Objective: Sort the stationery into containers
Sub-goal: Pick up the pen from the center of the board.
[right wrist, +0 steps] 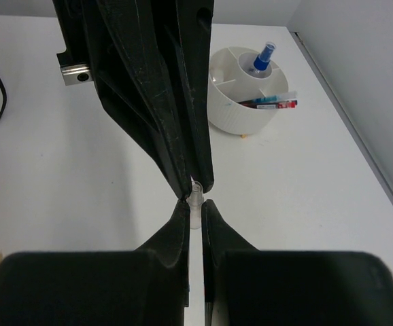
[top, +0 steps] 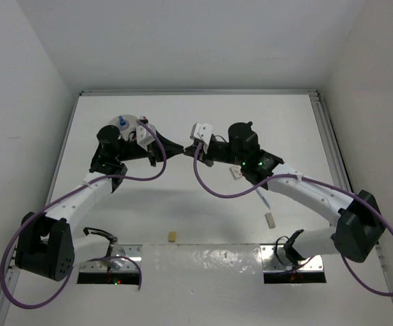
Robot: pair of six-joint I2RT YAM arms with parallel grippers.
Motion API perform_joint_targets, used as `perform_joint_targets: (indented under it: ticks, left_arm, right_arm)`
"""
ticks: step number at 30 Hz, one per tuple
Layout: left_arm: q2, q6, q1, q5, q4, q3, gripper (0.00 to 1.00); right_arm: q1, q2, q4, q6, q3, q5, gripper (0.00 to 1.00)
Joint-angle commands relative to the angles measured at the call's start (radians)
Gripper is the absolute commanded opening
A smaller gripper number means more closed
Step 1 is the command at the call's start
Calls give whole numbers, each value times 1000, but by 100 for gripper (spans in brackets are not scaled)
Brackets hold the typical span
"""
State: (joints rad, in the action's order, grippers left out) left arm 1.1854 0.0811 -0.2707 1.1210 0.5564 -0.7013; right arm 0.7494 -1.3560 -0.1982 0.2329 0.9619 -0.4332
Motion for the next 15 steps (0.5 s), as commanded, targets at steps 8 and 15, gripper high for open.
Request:
perform_joint_targets:
  ticks: [8,15]
  left_arm:
    - [-3,-35,-21,-4,23,-17,0]
    - [-7,-18,-16,-12,-1,-18,0]
  right_arm:
    - [33,8,-99,-1,43,-7,5]
    - [31,20,-135,-14,8,45,43]
